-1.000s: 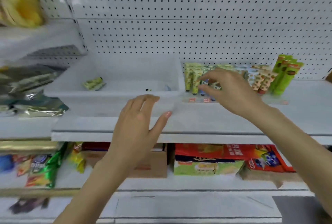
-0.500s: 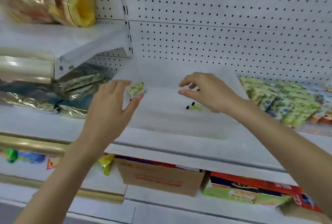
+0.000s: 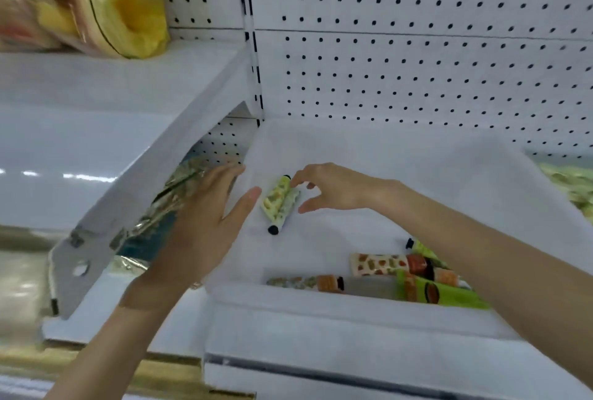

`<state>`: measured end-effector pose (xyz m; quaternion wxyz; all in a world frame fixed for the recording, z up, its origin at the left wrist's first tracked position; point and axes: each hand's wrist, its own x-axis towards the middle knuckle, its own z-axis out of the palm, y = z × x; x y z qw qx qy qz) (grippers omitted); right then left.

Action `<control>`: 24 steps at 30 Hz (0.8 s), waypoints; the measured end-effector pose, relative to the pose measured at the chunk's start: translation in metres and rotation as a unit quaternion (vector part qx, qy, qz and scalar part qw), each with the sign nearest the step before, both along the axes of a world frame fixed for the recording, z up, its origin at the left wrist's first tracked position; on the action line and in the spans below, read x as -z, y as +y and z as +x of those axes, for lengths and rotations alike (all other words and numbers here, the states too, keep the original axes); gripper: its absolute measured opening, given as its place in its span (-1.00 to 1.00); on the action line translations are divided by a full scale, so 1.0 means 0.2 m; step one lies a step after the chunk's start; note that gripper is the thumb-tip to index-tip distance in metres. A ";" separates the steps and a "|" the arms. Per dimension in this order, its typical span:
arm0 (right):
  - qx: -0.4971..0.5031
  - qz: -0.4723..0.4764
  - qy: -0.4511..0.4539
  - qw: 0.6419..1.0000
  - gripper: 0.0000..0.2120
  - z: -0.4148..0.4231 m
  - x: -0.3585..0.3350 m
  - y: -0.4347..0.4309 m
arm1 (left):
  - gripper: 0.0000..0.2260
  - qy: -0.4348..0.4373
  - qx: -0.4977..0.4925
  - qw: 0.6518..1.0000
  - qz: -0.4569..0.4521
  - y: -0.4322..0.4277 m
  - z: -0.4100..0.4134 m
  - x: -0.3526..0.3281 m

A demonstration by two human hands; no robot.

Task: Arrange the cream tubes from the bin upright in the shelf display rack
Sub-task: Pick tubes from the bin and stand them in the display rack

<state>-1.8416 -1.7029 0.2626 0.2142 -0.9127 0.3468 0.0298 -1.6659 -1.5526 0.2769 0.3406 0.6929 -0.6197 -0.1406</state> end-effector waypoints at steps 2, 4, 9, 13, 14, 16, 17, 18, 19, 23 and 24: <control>-0.019 -0.005 -0.008 1.000 -0.53 0.03 0.06 -0.03 | -0.56 0.026 0.008 0.999 0.022 -0.02 0.00 0.02; -0.034 -0.015 -0.023 0.999 -0.54 0.07 0.10 -0.05 | -0.55 0.030 0.017 0.999 0.028 -0.02 0.00 0.03; -0.040 -0.018 -0.056 0.997 -0.53 0.11 0.14 -0.12 | -0.44 0.063 0.016 0.996 0.055 -0.01 -0.01 0.03; -0.083 -0.037 -0.053 0.995 -0.46 0.14 0.18 -0.16 | -0.44 0.106 0.008 0.992 0.070 -0.01 -0.01 0.03; -0.092 -0.051 -0.043 0.994 -0.45 0.15 0.18 -0.18 | -0.45 0.115 0.010 0.991 0.072 -0.01 0.00 0.03; -0.115 -0.082 -0.006 0.990 -0.44 0.17 0.17 -0.20 | -0.47 0.126 0.013 0.989 0.076 -0.01 0.00 0.04; -0.129 -0.088 0.017 0.988 -0.43 0.17 0.17 -0.21 | -0.50 0.134 0.012 0.988 0.080 -0.01 0.01 0.05; -0.142 -0.081 0.037 0.986 -0.42 0.17 0.18 -0.21 | -0.53 0.141 0.013 0.986 0.085 -0.01 0.02 0.05; -0.147 -0.062 0.049 0.986 -0.42 0.17 0.19 -0.21 | -0.55 0.144 0.013 0.986 0.087 -0.01 0.02 0.05; -0.140 -0.025 0.060 0.988 -0.50 0.16 0.22 -0.20 | -0.61 0.154 0.008 0.983 0.097 0.00 0.02 0.06; -0.137 -0.016 0.069 0.988 -0.54 0.16 0.21 -0.19 | -0.61 0.152 0.008 0.983 0.098 0.00 0.02 0.05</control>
